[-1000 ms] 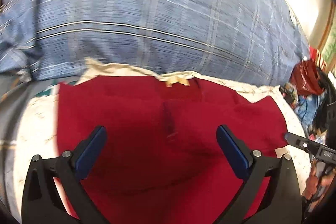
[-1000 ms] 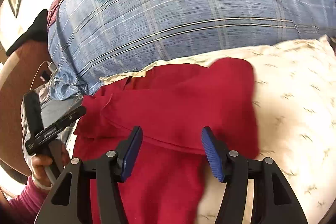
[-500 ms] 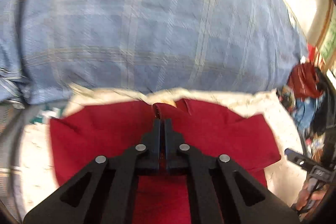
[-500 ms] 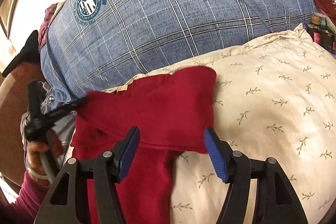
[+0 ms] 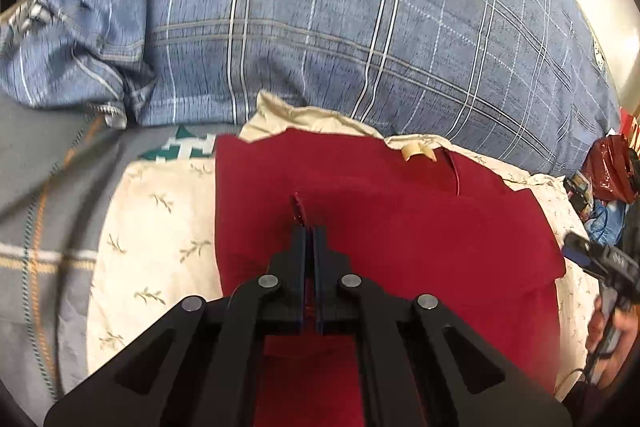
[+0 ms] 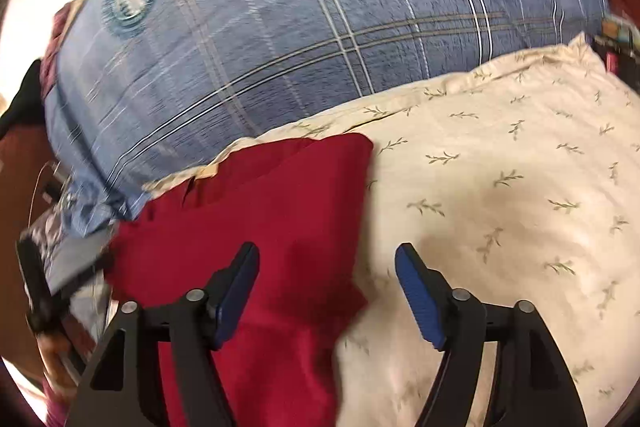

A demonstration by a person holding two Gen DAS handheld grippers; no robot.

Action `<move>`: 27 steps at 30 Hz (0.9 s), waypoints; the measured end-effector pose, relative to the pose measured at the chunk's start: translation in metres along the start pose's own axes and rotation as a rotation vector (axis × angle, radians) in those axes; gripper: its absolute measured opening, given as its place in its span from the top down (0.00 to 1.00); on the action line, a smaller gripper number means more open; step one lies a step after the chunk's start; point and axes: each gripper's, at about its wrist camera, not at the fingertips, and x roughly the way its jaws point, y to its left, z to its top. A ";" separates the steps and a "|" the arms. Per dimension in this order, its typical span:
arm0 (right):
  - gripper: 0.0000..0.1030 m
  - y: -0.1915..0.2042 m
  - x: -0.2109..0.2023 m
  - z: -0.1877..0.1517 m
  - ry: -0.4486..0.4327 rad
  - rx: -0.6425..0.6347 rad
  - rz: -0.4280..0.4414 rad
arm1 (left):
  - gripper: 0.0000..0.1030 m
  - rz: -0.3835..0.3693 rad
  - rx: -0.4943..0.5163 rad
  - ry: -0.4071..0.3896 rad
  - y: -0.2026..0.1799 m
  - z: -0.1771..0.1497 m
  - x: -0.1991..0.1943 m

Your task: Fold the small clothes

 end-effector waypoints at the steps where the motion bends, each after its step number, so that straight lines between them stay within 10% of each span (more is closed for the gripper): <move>1: 0.25 -0.002 0.012 0.006 0.019 0.018 0.007 | 0.99 -0.003 -0.007 -0.002 0.002 -0.002 0.002; 4: 0.28 -0.003 0.039 0.014 0.074 0.042 -0.010 | 0.99 -0.003 -0.006 -0.005 0.002 -0.004 0.006; 6: 0.86 0.009 0.055 0.016 0.094 -0.064 -0.046 | 0.99 -0.001 0.004 -0.006 0.002 -0.005 0.009; 7: 0.88 0.015 0.056 0.016 0.090 -0.117 -0.068 | 0.99 -0.007 0.003 -0.005 0.003 -0.006 0.010; 13: 0.86 0.025 0.054 0.007 0.028 -0.227 -0.231 | 0.93 -0.011 0.010 0.013 0.000 -0.008 0.021; 17: 0.64 0.016 0.032 0.004 -0.036 -0.163 -0.284 | 0.81 0.025 0.064 0.006 -0.010 -0.013 0.018; 21: 0.64 0.023 -0.009 -0.003 -0.084 -0.130 -0.172 | 0.66 0.014 0.061 0.000 -0.013 -0.014 0.018; 27: 0.73 0.045 0.021 -0.038 0.057 -0.295 -0.205 | 0.58 0.060 0.129 -0.016 -0.025 -0.020 0.020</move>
